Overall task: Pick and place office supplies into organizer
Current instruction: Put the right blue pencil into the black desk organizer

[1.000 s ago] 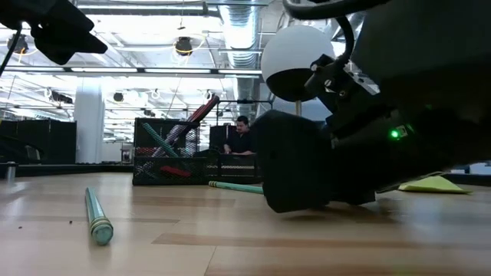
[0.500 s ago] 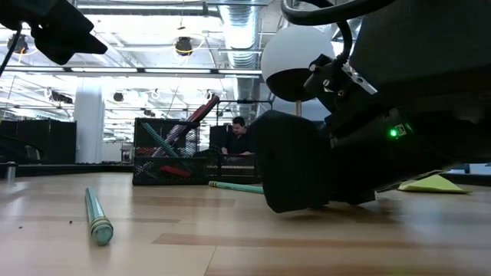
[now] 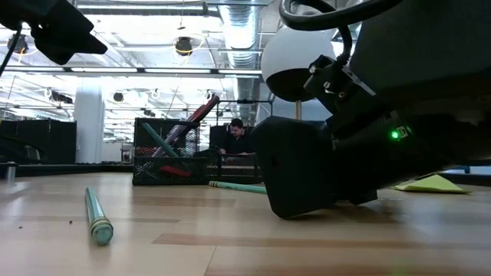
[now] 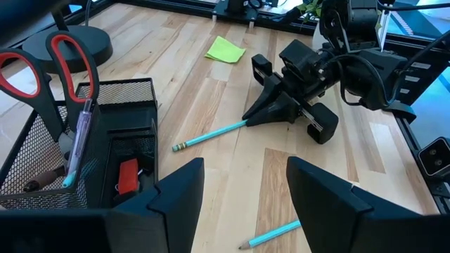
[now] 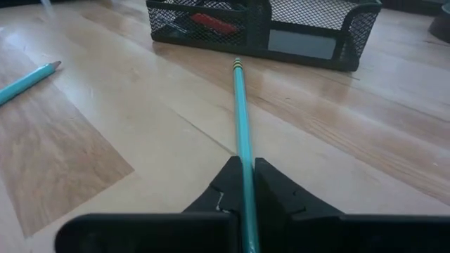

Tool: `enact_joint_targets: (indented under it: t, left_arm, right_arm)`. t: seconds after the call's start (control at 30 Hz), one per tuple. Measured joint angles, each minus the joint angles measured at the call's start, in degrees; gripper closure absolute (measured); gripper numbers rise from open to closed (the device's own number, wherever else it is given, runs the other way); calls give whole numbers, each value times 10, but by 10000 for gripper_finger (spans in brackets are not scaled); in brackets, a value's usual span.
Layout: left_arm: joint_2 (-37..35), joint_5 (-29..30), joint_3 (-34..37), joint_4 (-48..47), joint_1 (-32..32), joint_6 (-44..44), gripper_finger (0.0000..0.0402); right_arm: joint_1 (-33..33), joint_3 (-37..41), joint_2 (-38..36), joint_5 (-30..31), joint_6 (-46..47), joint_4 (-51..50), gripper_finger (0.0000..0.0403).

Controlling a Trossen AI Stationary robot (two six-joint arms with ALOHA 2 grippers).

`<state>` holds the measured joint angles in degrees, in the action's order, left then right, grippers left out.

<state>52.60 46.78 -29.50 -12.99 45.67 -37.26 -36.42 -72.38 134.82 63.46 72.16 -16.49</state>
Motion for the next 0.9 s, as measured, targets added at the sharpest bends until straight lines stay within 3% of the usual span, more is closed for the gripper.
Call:
enact_joint_targets:
  t: [0.7,0.9]
  left_arm:
    - [0,-13,0,0,0,-3,203]
    - [0,-13,0,-1,0,60,203]
  right_arm:
    - [-16,-44,-8,16,6,-47,394]
    - [-18,-43,-21,13,-8,-48,391]
